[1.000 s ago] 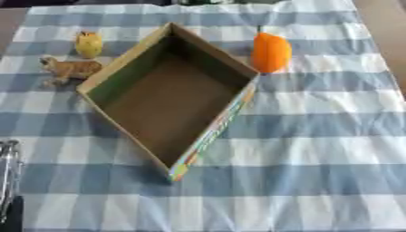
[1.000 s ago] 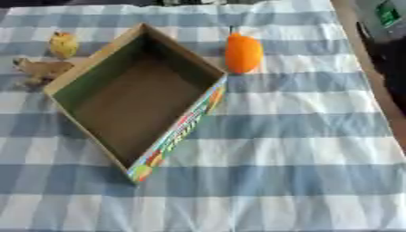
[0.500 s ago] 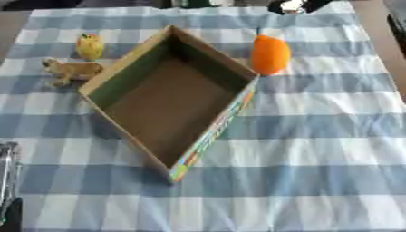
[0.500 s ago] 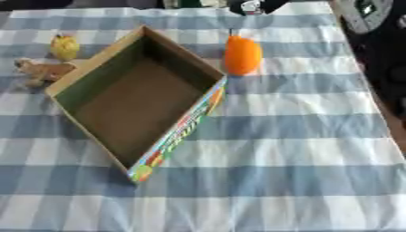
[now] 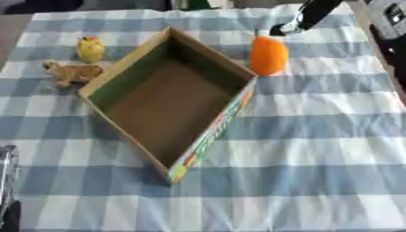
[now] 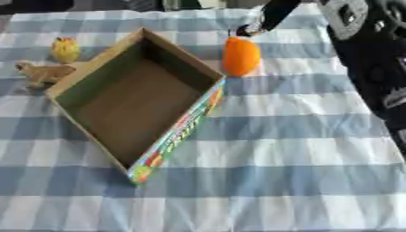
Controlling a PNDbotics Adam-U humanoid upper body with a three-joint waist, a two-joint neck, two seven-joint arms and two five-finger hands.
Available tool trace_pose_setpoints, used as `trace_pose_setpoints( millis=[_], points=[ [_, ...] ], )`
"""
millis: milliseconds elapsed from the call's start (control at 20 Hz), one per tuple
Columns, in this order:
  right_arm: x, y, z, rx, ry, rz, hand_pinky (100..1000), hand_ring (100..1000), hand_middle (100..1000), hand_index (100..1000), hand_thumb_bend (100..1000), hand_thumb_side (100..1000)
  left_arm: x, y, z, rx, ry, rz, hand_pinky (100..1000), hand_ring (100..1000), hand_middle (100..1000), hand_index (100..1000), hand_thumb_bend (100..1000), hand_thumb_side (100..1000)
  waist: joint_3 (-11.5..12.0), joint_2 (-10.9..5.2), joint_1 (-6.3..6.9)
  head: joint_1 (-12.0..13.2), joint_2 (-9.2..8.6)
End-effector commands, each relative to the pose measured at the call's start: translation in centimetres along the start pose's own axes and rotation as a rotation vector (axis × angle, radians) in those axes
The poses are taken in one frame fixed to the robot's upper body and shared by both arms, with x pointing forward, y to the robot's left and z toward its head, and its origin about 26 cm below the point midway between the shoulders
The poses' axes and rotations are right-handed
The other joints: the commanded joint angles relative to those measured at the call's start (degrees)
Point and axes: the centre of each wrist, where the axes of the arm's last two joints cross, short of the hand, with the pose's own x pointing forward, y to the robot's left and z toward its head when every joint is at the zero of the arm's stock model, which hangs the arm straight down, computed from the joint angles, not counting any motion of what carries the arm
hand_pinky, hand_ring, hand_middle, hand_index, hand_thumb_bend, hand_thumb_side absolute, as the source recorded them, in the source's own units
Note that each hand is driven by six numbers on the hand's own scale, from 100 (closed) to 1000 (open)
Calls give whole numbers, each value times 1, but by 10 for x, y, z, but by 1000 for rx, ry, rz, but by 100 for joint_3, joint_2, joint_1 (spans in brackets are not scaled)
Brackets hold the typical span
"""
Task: Pick up objects on the table and place them in the box.
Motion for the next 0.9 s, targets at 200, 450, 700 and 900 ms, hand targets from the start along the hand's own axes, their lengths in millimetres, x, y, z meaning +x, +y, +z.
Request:
trace_pose_setpoints(
  millis=[200,450,700,900],
  points=[
    [-11,-6,9,72,23,9,882,1000,868,938,525,351,6,2,-5,0,-28,5,492,572,584,706,100,772,-13,-101,-5,2,-55],
    [-14,1,9,140,27,-33,890,1000,859,961,534,354,6,2,-5,0,-28,6,491,572,584,706,100,771,-4,-77,1,-4,-88],
    [-15,4,8,185,15,-77,886,1000,839,970,549,339,6,2,-5,1,-26,7,491,571,584,706,100,772,-11,-62,5,-17,-101],
    [-15,8,7,214,16,-99,881,1000,823,967,539,344,6,1,-5,0,-26,9,490,571,584,705,100,772,-17,-41,11,-25,-114]
  ],
)
